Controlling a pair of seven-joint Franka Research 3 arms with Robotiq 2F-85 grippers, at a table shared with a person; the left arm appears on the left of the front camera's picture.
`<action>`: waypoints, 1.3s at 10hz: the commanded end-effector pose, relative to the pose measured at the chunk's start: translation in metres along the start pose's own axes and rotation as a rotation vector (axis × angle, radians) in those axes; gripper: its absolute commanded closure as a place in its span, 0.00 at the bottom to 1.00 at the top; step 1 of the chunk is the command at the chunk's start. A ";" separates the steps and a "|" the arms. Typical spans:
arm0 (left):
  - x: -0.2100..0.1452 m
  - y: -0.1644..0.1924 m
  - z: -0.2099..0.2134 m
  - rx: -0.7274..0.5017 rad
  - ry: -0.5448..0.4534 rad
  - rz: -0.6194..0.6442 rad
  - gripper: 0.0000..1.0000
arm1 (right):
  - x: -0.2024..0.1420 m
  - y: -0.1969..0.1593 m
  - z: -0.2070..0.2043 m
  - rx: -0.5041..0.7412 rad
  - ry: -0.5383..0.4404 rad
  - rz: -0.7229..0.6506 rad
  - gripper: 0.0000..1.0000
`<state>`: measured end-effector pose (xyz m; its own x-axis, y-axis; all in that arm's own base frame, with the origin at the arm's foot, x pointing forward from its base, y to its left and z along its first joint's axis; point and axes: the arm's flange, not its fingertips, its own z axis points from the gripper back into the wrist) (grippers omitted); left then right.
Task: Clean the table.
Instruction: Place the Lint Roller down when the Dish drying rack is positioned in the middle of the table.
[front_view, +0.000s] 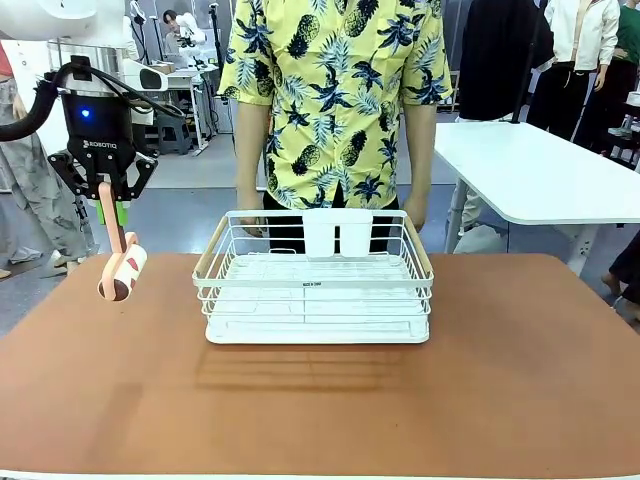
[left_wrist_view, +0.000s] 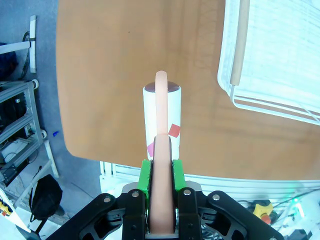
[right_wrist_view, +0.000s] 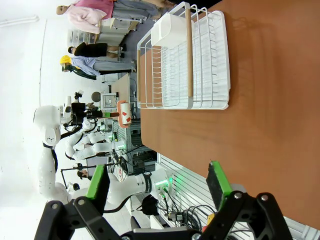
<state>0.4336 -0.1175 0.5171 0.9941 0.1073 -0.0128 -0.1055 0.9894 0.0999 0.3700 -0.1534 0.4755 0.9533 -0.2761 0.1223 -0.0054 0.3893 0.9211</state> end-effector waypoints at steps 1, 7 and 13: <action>0.000 0.001 0.001 0.001 -0.003 0.019 0.79 | -0.001 0.002 0.002 0.007 0.001 0.013 0.00; 0.000 0.001 0.001 0.001 -0.003 0.019 0.79 | -0.001 0.002 0.002 0.007 0.001 0.013 0.00; 0.063 0.043 -0.019 -0.346 -0.156 0.790 0.79 | -0.001 0.002 0.002 0.007 0.001 0.013 0.00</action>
<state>0.4954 -0.0583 0.5097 0.7619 0.6477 0.0030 -0.6280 0.7398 -0.2415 0.3700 -0.1535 0.4755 0.9533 -0.2761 0.1222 -0.0053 0.3893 0.9211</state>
